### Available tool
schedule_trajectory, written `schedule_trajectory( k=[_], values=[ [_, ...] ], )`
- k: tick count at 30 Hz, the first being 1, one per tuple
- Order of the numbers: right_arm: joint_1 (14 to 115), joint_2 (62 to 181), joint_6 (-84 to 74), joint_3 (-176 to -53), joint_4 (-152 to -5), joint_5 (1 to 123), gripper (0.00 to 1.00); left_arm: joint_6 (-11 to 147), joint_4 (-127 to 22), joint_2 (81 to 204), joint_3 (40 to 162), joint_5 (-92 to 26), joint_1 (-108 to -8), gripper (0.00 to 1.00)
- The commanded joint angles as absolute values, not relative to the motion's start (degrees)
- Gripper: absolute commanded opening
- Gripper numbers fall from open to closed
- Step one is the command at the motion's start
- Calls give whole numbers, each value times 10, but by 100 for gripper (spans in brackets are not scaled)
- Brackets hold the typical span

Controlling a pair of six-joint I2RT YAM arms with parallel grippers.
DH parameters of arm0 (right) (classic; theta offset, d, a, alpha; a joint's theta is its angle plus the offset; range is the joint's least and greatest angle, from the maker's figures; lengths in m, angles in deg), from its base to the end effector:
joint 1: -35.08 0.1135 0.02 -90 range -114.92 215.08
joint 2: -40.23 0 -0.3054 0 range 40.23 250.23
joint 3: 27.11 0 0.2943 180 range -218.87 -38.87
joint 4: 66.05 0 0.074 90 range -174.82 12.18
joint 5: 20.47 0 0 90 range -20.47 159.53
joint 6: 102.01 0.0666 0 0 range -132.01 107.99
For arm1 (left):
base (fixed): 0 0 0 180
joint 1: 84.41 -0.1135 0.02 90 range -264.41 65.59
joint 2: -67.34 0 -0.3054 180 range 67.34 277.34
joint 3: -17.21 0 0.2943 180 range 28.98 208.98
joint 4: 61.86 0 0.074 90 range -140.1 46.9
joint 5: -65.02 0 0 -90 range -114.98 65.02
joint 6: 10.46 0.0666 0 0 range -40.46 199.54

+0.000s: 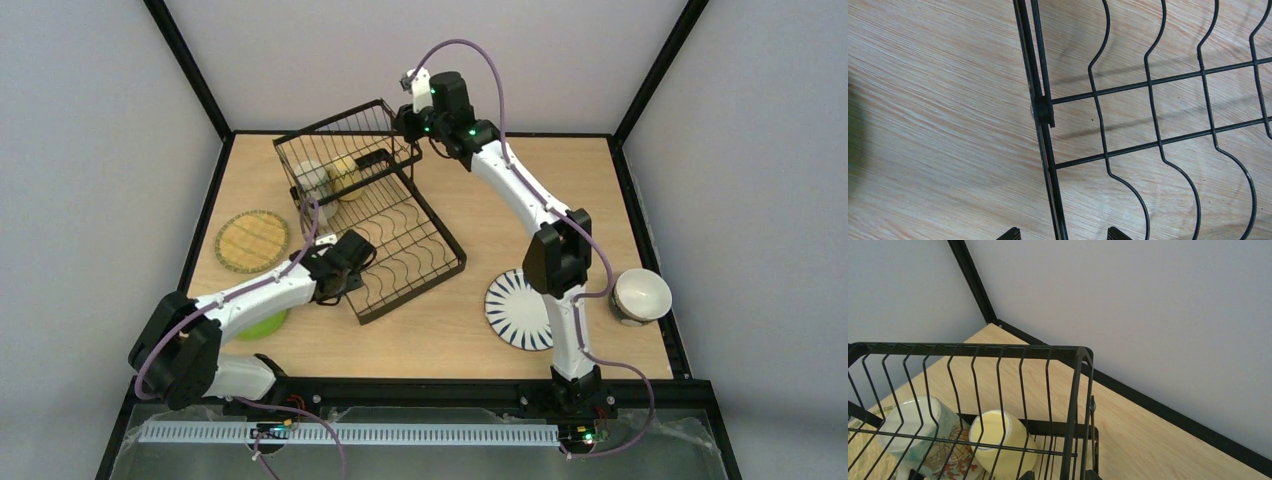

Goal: Load the mixed dishes into the dish rack
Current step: Move the dish rack to the center of the board.

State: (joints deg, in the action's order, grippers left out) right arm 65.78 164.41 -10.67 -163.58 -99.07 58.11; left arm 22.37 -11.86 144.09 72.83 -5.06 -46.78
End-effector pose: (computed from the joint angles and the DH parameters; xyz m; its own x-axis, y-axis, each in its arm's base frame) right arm 0.5173 0.3225 0.3795 -0.3197 -0.1632 -0.9334 -0.6524 0.7523 0.0919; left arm 0.2267 -0.1461 0.1754 -0.8153 -0.3690 -0.4462 -0.3658 0.9256 -0.0970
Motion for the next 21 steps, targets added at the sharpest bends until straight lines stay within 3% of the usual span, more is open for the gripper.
schedule_trajectory(
  k=[1, 5, 13, 21],
  values=[
    [658, 1671, -102, -1678, -1027, 584, 53, 233, -131, 1453, 716, -50, -466, 99],
    [657, 1693, -99, -1701, -1042, 596, 42, 235, -133, 1455, 710, -50, -466, 99],
    [658, 1722, -99, -1738, -1072, 646, 32, 240, -135, 1467, 702, -52, -466, 99],
    [658, 1740, -94, -1763, -1107, 715, 5, 246, -134, 1486, 711, -46, -466, 99]
  ],
)
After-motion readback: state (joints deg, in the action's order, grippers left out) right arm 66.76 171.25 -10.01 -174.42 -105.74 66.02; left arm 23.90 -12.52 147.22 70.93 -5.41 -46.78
